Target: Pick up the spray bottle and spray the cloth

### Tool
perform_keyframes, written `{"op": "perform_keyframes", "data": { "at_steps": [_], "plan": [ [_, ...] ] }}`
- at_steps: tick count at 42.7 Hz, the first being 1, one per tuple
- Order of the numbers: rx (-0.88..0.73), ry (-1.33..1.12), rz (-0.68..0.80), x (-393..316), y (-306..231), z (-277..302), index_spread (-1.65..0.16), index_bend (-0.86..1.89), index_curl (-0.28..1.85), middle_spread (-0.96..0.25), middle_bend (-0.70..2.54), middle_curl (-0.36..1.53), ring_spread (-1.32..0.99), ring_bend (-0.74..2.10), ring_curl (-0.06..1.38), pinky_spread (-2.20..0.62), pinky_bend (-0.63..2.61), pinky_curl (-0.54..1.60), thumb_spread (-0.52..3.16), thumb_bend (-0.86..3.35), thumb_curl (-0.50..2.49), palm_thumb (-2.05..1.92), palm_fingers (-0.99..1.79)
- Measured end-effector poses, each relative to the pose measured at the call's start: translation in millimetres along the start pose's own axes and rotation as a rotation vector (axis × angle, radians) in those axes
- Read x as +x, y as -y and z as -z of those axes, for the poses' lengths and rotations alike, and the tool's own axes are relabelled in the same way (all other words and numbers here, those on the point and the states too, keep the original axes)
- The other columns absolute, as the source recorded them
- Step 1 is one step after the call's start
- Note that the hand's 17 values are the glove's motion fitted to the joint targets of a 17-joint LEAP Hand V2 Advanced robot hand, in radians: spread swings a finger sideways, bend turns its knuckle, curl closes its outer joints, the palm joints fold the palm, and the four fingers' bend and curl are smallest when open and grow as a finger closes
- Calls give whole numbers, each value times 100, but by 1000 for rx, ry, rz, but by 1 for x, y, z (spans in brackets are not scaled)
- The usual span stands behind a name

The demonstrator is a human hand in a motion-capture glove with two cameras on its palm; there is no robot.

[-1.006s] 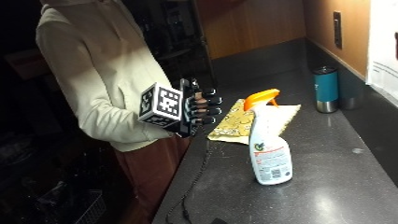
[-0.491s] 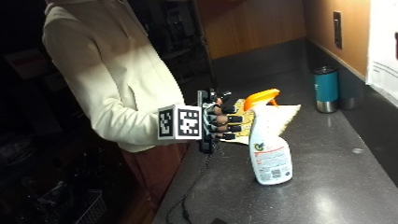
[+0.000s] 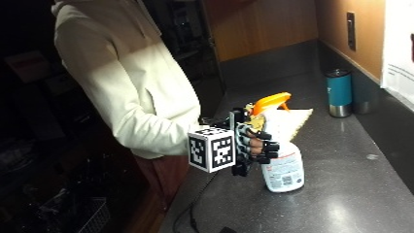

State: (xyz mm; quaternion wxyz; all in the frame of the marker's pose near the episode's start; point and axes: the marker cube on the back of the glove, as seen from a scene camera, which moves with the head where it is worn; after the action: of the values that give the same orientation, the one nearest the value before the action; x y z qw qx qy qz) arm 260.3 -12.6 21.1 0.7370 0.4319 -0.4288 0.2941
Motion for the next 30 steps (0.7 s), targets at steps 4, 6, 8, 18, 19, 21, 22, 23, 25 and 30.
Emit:
{"op": "perform_keyframes", "data": {
  "at_steps": [4,6,8,18,19,21,22,23,25,30],
  "plan": [
    [5,31,-36,4,4,-11,-29,11,19,0,24,35,3,44,30,18,42,36,95,-3,41,65,13],
    [9,39,-49,5,6,-17,-28,11,19,0,24,35,3,45,30,18,42,36,95,-3,41,65,13],
    [8,44,-54,6,7,-23,-28,12,19,0,24,35,3,45,30,18,42,36,94,-3,41,65,13],
    [-9,27,-89,-1,29,-32,-27,11,19,-1,27,36,3,46,30,18,41,35,93,-3,40,64,18],
    [-16,16,-90,-2,31,-32,-27,11,19,-1,28,36,3,46,30,18,41,35,93,-3,40,64,19],
    [-26,-5,-92,-3,36,-31,-27,12,19,-1,27,36,3,47,30,17,40,35,92,-3,39,64,20],
    [-27,-12,-94,-3,37,-32,-27,12,19,-1,27,36,3,47,30,17,41,35,92,-3,39,64,22],
    [-25,-14,-98,-3,39,-33,-27,14,20,-1,27,36,3,47,30,17,40,35,92,-3,39,64,23],
    [-12,-9,-105,-5,41,-34,-27,15,21,-2,28,36,2,47,30,16,38,34,92,-3,39,64,28],
    [-4,-6,-114,-8,50,-35,-27,18,24,-3,30,36,1,47,30,15,33,33,92,-3,39,64,42]
  ]
}}
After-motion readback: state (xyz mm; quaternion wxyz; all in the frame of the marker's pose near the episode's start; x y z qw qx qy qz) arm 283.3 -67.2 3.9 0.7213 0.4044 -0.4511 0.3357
